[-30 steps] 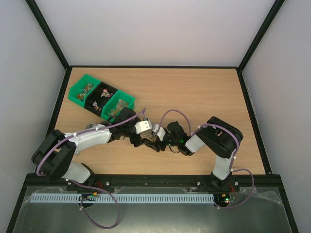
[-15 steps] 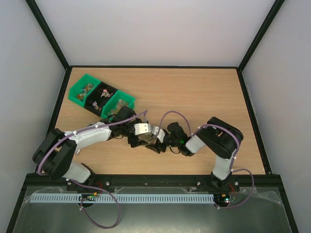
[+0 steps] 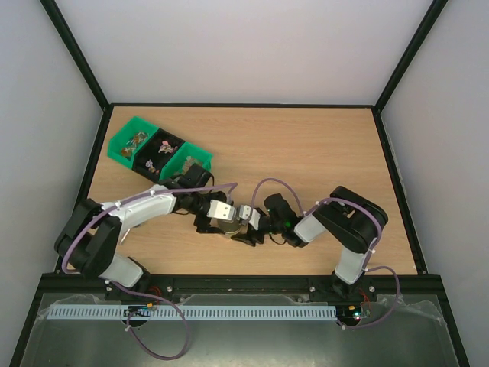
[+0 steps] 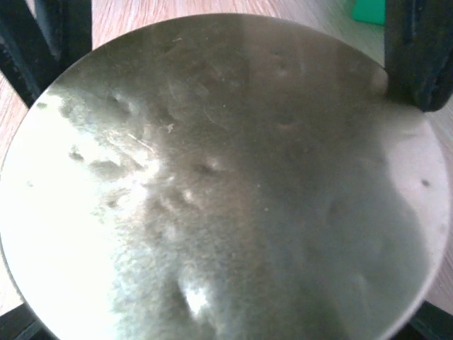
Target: Pack the candies
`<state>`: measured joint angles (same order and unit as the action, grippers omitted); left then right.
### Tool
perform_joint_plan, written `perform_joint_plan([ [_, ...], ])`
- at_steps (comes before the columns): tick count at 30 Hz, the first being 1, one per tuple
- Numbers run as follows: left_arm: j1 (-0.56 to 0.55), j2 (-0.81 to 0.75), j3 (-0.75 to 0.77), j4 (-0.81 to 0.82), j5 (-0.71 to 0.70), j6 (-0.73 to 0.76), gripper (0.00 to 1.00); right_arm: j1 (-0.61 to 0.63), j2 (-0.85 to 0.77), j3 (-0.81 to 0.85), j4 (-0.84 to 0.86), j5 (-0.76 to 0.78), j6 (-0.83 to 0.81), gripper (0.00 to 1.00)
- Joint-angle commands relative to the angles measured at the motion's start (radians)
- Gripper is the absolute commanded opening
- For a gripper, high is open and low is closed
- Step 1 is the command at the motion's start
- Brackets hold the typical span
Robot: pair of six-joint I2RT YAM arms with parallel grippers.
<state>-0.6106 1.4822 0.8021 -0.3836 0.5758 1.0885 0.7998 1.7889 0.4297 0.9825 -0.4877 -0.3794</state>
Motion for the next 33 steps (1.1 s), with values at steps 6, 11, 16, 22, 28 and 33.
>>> perform_joint_plan([
  [6,-0.006,0.063,0.011,-0.075,0.062,0.078,0.75,0.006,-0.005,-0.013,-0.134,-0.019,-0.024,0.47],
  [11,0.016,0.071,0.012,0.042,0.032,-0.069,0.75,0.001,-0.032,-0.021,-0.155,0.028,-0.004,0.86],
  [16,0.019,0.078,0.011,0.11,-0.003,-0.146,0.75,-0.024,-0.076,-0.036,-0.16,0.045,0.027,0.99],
  [22,0.027,0.127,0.042,0.179,-0.074,-0.251,0.76,-0.072,-0.144,-0.038,-0.176,0.095,0.11,0.99],
  [28,0.055,0.233,0.137,0.228,-0.127,-0.35,0.77,-0.15,-0.243,-0.06,-0.179,0.135,0.214,0.99],
  [33,0.063,0.345,0.255,0.229,-0.195,-0.436,0.77,-0.181,-0.336,-0.066,-0.224,0.159,0.255,0.99],
])
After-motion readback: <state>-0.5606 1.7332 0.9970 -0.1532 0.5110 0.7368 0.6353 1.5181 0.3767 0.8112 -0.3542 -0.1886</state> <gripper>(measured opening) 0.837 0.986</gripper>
